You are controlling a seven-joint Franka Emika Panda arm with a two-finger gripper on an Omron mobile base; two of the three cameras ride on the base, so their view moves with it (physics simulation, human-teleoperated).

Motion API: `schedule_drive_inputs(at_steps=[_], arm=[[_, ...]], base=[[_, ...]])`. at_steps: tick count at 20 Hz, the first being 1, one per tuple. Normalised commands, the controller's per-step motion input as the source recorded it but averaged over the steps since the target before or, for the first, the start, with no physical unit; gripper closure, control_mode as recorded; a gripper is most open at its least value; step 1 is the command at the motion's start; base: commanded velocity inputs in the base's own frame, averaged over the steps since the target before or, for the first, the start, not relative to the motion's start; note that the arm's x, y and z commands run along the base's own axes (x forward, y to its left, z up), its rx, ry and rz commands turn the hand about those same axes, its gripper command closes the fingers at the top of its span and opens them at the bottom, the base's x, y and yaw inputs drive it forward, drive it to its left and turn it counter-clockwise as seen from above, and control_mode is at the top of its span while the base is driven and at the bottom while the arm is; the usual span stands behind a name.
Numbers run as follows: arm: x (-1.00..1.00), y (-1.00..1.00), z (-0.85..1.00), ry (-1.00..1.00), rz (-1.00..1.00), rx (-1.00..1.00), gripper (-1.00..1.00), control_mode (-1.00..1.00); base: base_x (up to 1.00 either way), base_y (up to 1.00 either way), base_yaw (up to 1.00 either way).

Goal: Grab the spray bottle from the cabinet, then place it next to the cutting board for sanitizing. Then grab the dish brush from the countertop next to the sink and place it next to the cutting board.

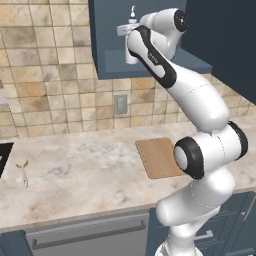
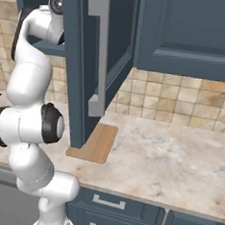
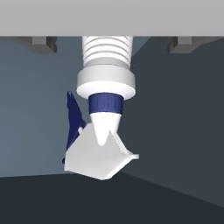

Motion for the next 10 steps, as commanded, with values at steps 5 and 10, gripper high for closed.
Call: schedule_drive_inputs(at_steps=[5, 10], arm=[[0.15, 0.10, -0.03, 0.00, 0.01, 0.00, 1.00, -1.00], [0.03, 0.12, 0.00, 0.00, 0.00, 0.00, 1.00, -1.00]], base=[[0.00, 0.00, 0.00], [0.00, 0.00, 0.00]])
